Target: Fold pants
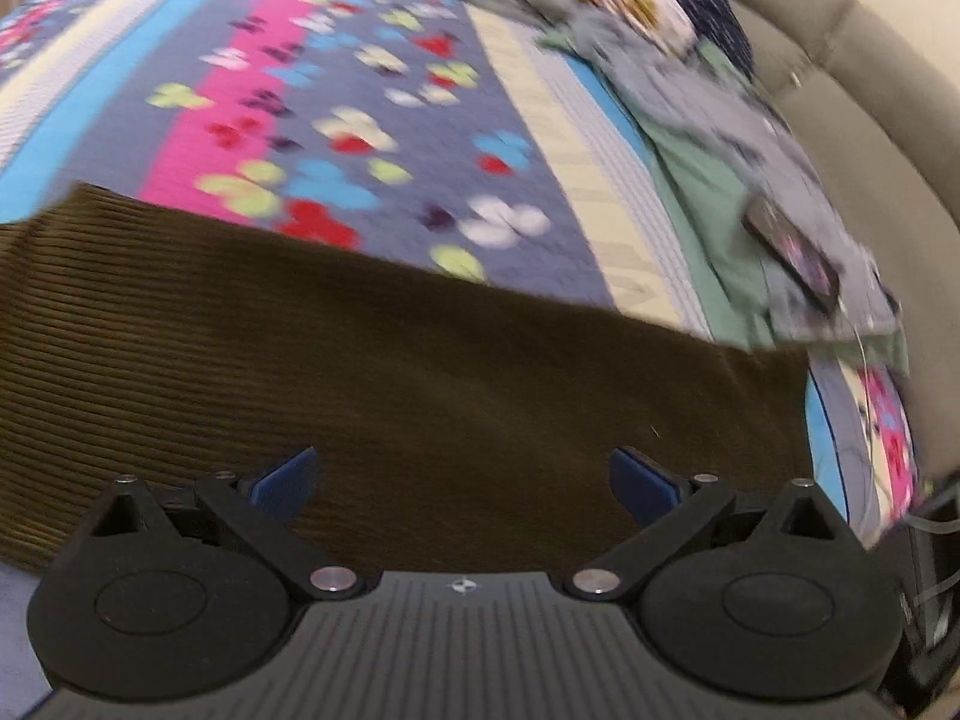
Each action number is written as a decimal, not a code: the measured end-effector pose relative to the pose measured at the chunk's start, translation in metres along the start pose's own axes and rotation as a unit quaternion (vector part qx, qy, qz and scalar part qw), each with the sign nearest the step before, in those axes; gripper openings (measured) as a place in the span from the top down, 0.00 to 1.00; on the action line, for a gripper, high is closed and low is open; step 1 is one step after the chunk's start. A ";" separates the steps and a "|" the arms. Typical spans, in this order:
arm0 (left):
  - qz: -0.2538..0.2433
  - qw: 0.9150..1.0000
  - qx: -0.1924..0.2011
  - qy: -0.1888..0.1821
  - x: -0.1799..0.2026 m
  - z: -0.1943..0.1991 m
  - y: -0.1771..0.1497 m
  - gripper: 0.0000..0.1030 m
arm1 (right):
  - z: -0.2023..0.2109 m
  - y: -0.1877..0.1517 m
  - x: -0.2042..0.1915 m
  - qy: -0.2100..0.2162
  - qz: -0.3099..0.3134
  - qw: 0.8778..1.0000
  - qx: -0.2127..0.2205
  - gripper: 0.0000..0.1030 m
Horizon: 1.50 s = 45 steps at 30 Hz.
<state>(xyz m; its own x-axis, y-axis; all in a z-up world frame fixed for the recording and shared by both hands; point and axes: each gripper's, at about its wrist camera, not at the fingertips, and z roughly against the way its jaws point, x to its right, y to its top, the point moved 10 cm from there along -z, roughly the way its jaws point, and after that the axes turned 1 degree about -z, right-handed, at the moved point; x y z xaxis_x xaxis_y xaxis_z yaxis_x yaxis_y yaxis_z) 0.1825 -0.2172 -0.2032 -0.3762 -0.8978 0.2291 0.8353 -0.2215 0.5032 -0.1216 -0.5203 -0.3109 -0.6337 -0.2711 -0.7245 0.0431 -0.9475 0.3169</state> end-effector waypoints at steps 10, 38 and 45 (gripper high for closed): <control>-0.056 0.998 -0.042 0.000 0.036 -0.041 -0.045 0.00 | -0.029 -0.006 -0.023 0.031 0.003 0.999 0.017 0.08; -0.071 0.995 -0.064 -0.025 0.021 -0.047 -0.067 0.00 | -0.019 0.026 0.011 0.019 -0.093 0.993 0.068 0.19; -0.058 0.996 -0.073 -0.010 0.009 -0.049 -0.069 0.00 | -0.010 0.030 -0.062 0.053 0.069 0.995 0.055 0.56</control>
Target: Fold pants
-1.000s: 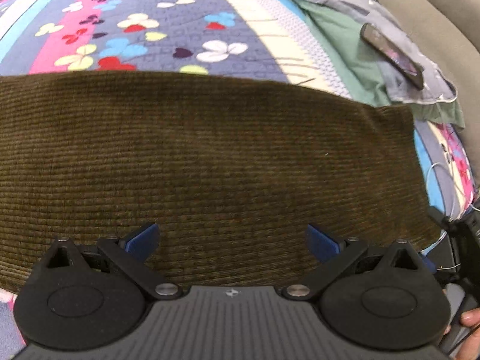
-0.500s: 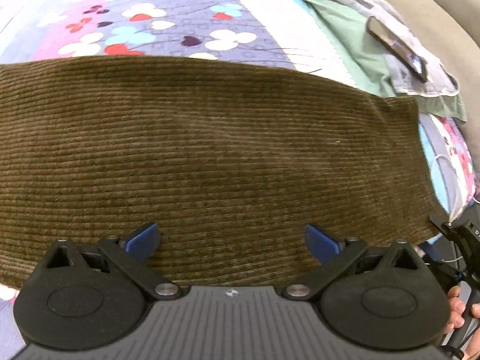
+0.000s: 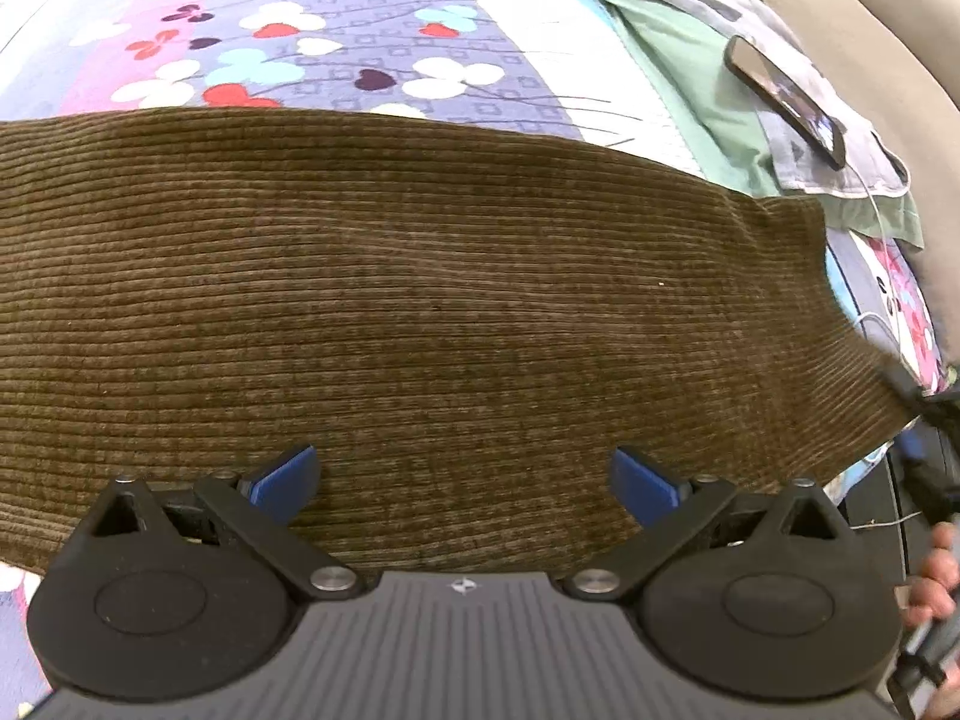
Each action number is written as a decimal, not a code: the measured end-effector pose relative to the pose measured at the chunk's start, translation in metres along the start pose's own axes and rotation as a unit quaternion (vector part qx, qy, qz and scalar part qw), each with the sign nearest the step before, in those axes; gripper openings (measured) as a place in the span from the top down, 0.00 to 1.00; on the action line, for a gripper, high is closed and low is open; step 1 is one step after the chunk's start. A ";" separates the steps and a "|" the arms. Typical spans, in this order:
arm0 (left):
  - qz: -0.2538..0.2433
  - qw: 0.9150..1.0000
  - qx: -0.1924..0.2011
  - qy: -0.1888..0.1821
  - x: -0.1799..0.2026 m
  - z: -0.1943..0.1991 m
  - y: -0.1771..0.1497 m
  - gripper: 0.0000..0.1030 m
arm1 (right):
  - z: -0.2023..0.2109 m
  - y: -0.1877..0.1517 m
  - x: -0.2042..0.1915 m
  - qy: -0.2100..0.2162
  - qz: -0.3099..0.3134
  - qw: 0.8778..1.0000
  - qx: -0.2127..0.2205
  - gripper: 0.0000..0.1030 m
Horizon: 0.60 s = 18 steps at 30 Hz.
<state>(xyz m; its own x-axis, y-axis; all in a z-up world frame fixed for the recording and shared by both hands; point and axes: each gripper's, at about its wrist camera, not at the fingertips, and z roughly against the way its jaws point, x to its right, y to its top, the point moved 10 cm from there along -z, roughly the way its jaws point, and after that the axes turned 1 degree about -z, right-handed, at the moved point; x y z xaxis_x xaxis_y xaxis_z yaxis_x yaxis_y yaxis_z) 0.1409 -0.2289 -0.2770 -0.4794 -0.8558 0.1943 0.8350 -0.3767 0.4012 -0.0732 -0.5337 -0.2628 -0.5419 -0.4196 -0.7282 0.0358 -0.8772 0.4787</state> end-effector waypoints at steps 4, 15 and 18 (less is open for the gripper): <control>0.000 1.000 -0.002 0.004 -0.001 -0.002 0.001 0.00 | 0.006 -0.004 0.000 -0.041 0.037 0.998 -0.019 0.26; -0.004 1.000 -0.010 0.001 -0.001 -0.005 -0.007 0.00 | 0.001 -0.040 0.058 -0.067 -0.036 0.996 -0.044 0.24; -0.006 1.000 -0.004 0.001 -0.001 -0.005 -0.005 0.00 | -0.010 -0.033 0.054 -0.045 -0.024 0.999 -0.014 0.25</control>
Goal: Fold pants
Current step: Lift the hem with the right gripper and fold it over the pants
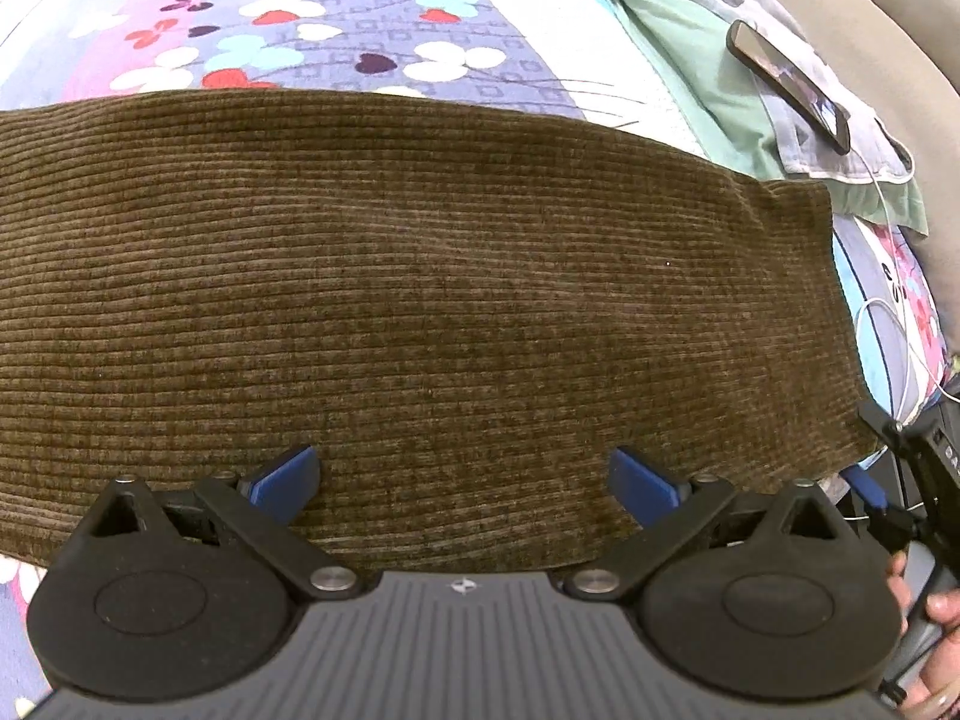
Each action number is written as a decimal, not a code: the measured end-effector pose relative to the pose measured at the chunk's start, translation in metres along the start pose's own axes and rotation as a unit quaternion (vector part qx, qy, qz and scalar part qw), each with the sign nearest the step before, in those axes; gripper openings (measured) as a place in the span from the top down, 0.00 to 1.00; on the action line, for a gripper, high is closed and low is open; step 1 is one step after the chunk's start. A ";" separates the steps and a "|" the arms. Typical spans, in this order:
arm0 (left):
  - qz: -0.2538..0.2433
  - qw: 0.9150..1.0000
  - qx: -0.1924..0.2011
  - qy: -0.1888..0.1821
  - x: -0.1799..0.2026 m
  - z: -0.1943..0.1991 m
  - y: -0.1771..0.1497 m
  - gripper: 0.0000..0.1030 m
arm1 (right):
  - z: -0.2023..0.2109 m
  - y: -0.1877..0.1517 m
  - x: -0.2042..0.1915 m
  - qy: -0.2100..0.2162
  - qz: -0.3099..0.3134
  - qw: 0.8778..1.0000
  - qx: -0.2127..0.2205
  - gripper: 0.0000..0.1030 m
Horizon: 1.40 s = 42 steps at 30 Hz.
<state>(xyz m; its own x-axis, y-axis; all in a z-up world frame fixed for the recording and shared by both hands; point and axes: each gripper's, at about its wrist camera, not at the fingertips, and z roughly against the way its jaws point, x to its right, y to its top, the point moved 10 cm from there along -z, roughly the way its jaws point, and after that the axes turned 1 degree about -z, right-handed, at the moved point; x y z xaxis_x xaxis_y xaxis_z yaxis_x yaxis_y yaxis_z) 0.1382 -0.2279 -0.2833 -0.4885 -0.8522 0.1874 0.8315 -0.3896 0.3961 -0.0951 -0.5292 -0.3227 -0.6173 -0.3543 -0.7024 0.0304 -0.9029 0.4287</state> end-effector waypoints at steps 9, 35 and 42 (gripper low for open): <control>-0.010 0.999 0.019 -0.028 0.022 -0.006 -0.003 0.00 | -0.013 0.004 -0.014 0.027 -0.023 0.999 -0.010 0.75; 0.266 0.953 0.093 0.107 -0.285 0.145 -0.021 0.00 | -0.057 -0.330 -0.386 0.145 0.643 0.743 -0.119 0.82; 0.281 0.952 0.076 0.094 -0.300 0.138 -0.041 0.00 | -0.064 -0.384 -0.364 0.131 0.711 0.682 -0.113 0.82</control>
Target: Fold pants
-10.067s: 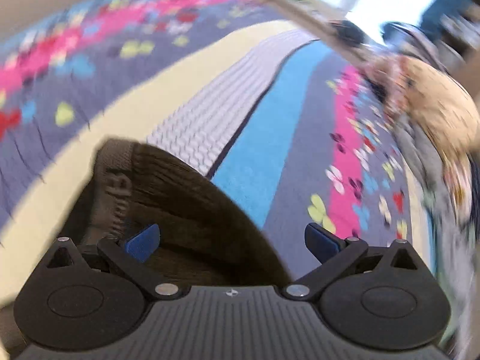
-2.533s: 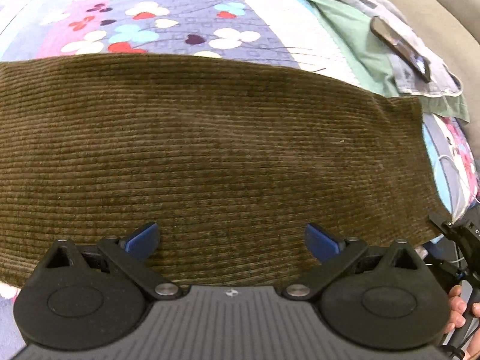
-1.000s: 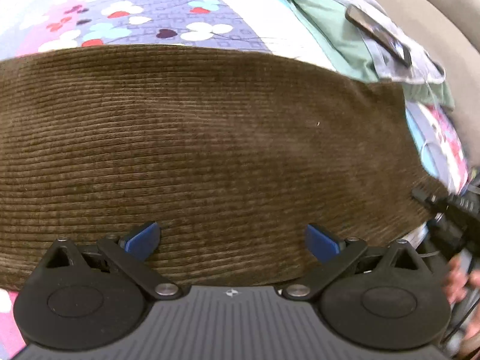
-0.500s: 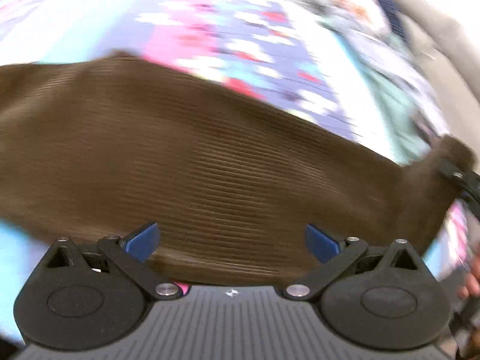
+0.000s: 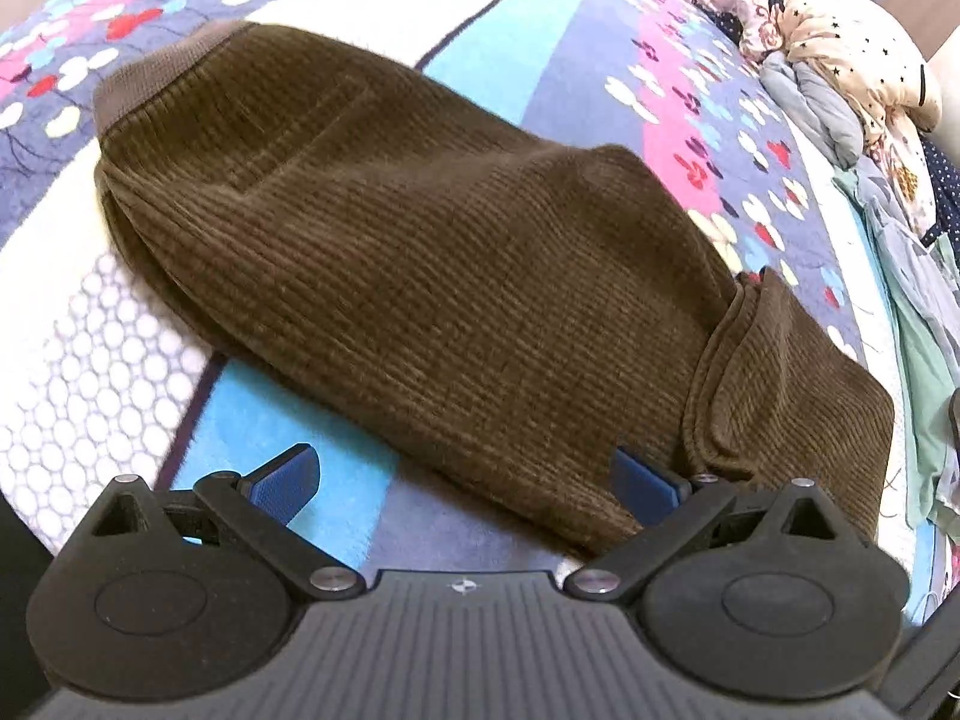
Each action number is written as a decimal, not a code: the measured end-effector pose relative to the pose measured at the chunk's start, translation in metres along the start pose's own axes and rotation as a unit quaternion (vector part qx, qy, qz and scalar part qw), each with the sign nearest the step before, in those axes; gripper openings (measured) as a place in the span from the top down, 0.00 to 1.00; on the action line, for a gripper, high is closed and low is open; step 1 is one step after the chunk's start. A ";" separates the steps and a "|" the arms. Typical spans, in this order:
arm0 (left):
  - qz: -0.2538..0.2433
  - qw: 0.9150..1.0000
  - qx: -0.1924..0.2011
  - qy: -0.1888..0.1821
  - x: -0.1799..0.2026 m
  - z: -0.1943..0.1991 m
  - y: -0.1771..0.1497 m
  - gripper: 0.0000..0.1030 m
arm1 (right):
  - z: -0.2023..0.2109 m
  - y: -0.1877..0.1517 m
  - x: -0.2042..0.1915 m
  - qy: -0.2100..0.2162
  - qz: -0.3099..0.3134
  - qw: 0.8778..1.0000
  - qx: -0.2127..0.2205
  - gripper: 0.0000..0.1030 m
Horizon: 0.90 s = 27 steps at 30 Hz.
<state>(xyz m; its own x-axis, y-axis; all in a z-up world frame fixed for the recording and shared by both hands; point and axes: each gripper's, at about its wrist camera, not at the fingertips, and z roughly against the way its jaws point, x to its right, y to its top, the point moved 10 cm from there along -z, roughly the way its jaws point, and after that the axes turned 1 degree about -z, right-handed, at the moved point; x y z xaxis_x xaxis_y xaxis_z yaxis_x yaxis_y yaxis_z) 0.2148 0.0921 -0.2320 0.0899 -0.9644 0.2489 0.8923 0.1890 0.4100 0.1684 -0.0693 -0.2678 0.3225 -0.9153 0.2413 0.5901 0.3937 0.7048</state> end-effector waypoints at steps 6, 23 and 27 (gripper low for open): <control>0.007 0.999 -0.001 -0.034 0.016 -0.005 0.008 0.00 | 0.035 0.047 0.044 -0.012 -0.070 0.996 0.062 0.83; 0.012 1.000 0.016 -0.024 0.003 -0.016 0.033 0.00 | 0.026 0.017 -0.039 0.058 0.010 0.998 0.028 0.82; 0.025 0.999 0.015 -0.039 0.010 -0.017 0.035 0.00 | 0.032 0.047 0.001 0.051 -0.070 0.995 0.050 0.82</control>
<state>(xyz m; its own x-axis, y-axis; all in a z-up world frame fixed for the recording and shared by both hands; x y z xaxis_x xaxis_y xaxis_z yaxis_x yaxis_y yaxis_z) 0.2548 0.0858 -0.2300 0.0974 -0.9364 0.3371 0.8737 0.2426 0.4216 0.1730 -0.0548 -0.2127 0.3190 -0.9450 0.0716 0.5589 0.2486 0.7911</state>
